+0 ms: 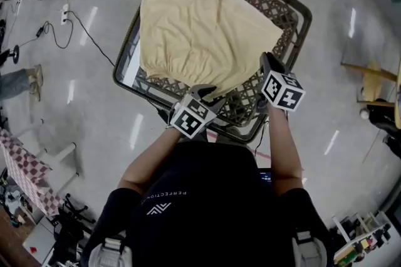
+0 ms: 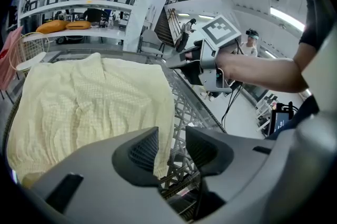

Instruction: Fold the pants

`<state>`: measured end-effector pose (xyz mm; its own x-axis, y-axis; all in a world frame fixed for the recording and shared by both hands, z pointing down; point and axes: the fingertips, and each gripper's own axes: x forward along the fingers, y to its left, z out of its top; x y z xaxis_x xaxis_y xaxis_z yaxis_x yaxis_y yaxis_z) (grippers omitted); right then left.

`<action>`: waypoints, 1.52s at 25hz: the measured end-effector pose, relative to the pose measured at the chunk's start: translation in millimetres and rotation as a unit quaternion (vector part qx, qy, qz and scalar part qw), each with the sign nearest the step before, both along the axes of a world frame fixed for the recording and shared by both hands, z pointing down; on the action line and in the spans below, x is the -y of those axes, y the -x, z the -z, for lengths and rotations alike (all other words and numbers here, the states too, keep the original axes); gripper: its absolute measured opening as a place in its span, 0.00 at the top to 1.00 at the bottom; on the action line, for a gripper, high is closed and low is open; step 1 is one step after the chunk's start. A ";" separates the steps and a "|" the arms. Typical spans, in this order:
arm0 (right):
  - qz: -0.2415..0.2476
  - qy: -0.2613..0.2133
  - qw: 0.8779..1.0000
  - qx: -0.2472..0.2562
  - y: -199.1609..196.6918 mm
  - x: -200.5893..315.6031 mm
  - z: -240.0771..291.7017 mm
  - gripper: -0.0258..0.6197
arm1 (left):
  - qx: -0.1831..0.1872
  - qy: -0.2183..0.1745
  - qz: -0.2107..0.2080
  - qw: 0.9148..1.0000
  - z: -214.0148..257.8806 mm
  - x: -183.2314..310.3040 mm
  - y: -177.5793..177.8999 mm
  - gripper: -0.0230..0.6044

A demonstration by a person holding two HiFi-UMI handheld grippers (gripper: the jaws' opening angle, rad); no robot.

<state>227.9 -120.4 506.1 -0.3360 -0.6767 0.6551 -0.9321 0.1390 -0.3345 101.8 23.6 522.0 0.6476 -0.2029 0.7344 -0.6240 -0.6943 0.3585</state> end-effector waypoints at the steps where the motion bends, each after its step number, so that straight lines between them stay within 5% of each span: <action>1: -0.004 0.000 1.000 -0.002 -1.5 3.7 -1.6 0.89 | 0.001 0.002 -0.004 1.000 -1.1 1.5 -0.2 0.70; 11: -0.047 0.008 0.999 -0.026 -23.5 26.3 -26.6 0.88 | 0.008 0.022 -0.060 0.998 -14.1 -2.2 -8.4 0.69; 13: -0.055 0.011 0.998 -0.032 -29.5 32.2 -32.5 0.79 | 0.011 0.021 -0.068 0.997 -18.1 -2.3 -9.2 0.69; 16: -0.072 0.013 0.997 -0.039 -40.9 44.4 -39.4 0.77 | 0.017 0.028 -0.082 0.996 -24.7 -3.9 -9.7 0.69; 38: -0.108 0.034 0.991 -0.074 -56.6 64.8 -65.4 0.80 | 0.047 0.038 -0.085 0.995 -47.5 -1.3 -1.5 0.77</action>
